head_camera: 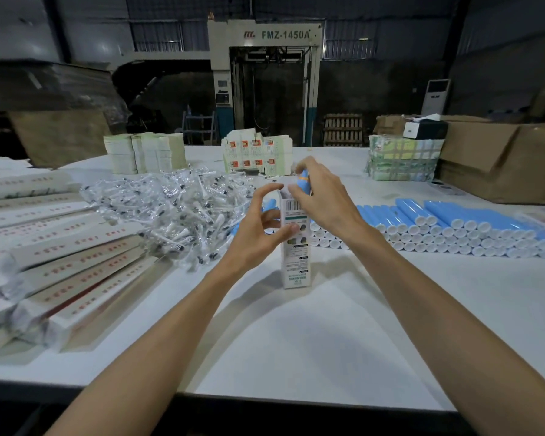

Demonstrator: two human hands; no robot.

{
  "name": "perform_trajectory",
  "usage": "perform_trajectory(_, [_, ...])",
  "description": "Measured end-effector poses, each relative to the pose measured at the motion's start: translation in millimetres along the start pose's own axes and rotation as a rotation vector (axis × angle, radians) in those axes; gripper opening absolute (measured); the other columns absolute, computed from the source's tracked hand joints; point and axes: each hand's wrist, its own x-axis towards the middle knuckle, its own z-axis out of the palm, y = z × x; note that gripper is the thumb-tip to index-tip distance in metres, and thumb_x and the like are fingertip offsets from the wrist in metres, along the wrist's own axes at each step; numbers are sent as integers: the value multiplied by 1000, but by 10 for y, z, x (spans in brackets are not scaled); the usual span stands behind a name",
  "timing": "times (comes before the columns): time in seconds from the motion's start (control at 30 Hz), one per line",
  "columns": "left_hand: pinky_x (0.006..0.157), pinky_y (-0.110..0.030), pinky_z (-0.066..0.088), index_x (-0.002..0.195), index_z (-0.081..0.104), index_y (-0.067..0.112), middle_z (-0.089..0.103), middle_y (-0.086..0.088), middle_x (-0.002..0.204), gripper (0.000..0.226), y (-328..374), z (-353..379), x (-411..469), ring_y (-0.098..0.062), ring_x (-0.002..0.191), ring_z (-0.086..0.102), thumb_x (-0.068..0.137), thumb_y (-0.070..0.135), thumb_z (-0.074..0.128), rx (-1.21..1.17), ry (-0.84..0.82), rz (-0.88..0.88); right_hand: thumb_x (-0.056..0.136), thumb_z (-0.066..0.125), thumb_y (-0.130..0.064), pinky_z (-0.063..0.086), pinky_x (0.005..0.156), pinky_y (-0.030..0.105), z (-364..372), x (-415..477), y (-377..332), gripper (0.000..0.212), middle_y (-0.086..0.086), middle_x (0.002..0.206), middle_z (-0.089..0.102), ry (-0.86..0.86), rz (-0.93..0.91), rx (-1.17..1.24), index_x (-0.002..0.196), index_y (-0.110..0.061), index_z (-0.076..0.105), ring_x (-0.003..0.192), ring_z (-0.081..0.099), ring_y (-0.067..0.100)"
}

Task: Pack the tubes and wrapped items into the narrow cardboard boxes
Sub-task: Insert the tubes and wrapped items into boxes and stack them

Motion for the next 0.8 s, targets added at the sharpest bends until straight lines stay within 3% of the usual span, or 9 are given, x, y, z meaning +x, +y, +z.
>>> perform_trajectory(0.07, [87,-16,55,150,36,38,82,7,108,70,-7,-20,-4,-15,101,78,98,21,80,8,18,-15,107,51,-32,51,84,35,59,-43,32,34,-2,124,52,-26,15,63,139,-20,56,96,59,15])
perform_trajectory(0.17, [82,-17,56,149,37,41,81,11,107,69,11,-143,-12,-11,97,77,99,22,79,47,86,-35,109,49,-30,50,84,17,200,-159,91,40,-5,134,49,36,46,235,148,-21,54,97,60,0])
perform_trajectory(0.27, [85,-37,63,150,37,42,80,-1,111,68,45,-466,-3,-13,99,78,100,15,75,87,218,-58,110,47,-20,49,84,19,391,-268,208,28,-3,128,53,127,84,270,134,-15,61,97,58,-2])
perform_trajectory(0.33, [83,-39,62,152,35,41,77,-8,117,69,57,-743,-17,-13,98,79,101,11,71,128,343,-60,108,48,-13,52,91,33,558,-322,254,24,-1,121,58,19,57,213,127,-12,64,97,60,6])
perform_trajectory(0.4, [75,-29,59,156,32,40,76,-9,119,70,49,-981,-64,-9,93,79,103,13,70,186,490,-53,107,50,-9,51,98,43,766,-357,251,25,1,119,64,-153,-25,120,126,-10,66,108,60,17])
perform_trajectory(0.47, [75,-34,59,157,29,40,76,-7,117,68,13,-1138,-118,-8,89,79,106,16,67,211,607,-60,106,50,-8,48,101,48,995,-358,195,29,5,126,64,-292,-111,14,131,-11,65,119,56,24])
perform_trajectory(0.57, [80,-49,64,155,27,40,75,0,110,62,-46,-1225,-165,-13,86,78,109,19,62,299,717,-93,105,52,-7,43,107,45,1320,-327,79,37,2,140,59,-408,-263,-99,141,-15,60,130,48,22])
perform_trajectory(0.73, [69,-40,63,150,28,32,73,16,96,52,-93,-1251,-177,1,72,73,110,18,59,373,802,-84,99,55,-2,46,97,43,1676,-241,-84,47,-1,144,54,-438,-516,-357,143,-17,57,128,47,26])
perform_trajectory(0.8, [66,-39,62,149,29,31,75,12,96,51,-91,-1260,-176,0,69,72,110,19,60,372,816,-84,99,54,-4,47,92,44,1724,-209,-126,41,2,139,55,-417,-570,-425,139,-14,59,125,47,27])
